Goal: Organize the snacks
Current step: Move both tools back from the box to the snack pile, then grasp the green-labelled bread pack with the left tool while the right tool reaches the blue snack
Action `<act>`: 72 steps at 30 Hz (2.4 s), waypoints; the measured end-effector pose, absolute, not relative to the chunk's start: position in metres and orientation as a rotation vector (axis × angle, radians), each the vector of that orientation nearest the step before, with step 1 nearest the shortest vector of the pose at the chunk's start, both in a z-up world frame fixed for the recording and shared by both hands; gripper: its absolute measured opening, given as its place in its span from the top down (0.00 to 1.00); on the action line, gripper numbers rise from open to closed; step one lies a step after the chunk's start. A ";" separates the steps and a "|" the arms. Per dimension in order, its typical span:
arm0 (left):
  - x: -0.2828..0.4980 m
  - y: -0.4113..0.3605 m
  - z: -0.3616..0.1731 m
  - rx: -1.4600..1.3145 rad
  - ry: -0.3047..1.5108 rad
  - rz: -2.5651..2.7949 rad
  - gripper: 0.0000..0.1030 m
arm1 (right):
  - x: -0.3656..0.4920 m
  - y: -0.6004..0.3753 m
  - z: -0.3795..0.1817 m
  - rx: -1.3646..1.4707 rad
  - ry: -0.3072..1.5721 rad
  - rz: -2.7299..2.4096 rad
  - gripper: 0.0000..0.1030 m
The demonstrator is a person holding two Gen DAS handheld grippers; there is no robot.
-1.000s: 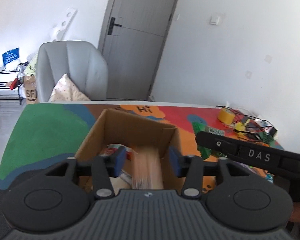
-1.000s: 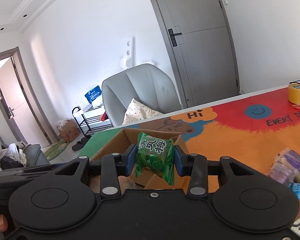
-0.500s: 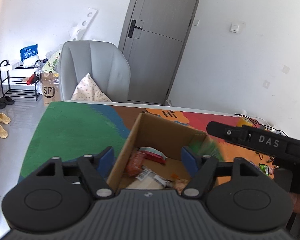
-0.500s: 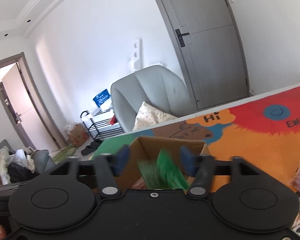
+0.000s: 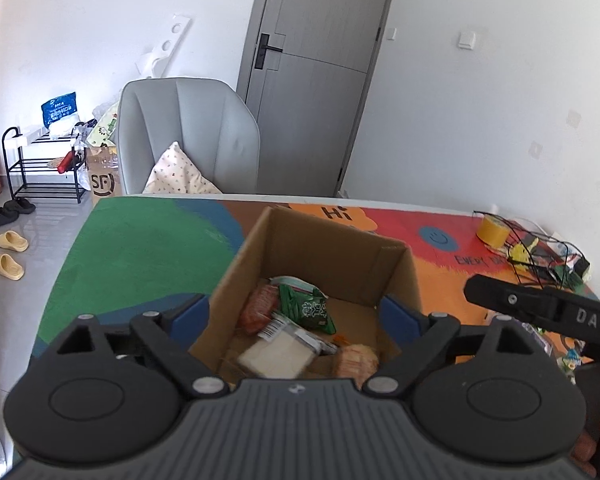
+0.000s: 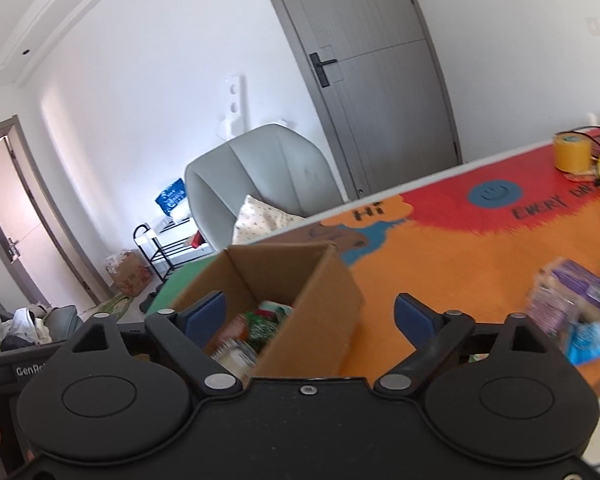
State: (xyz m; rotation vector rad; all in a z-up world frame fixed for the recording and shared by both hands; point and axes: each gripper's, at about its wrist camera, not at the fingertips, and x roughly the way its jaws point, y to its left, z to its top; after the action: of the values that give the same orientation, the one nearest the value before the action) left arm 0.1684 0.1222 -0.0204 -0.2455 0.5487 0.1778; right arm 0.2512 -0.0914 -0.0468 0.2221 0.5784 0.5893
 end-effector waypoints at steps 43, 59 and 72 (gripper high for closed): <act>0.191 -0.039 -0.042 -0.115 0.568 -0.056 0.07 | 0.216 -0.265 -0.075 0.328 0.539 0.341 0.00; 0.224 -0.063 -0.076 -0.125 0.638 -0.068 0.08 | 0.226 -0.298 -0.113 0.362 0.578 0.313 0.05; 0.263 -0.074 -0.103 -0.142 0.699 -0.095 0.08 | 0.258 -0.293 -0.137 0.414 0.624 0.348 0.22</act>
State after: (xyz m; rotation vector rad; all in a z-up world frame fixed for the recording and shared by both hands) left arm 0.2628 -0.0736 -0.1031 -0.1418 0.6994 -0.0955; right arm 0.2578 -0.2929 -0.1374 0.4137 0.6244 0.3479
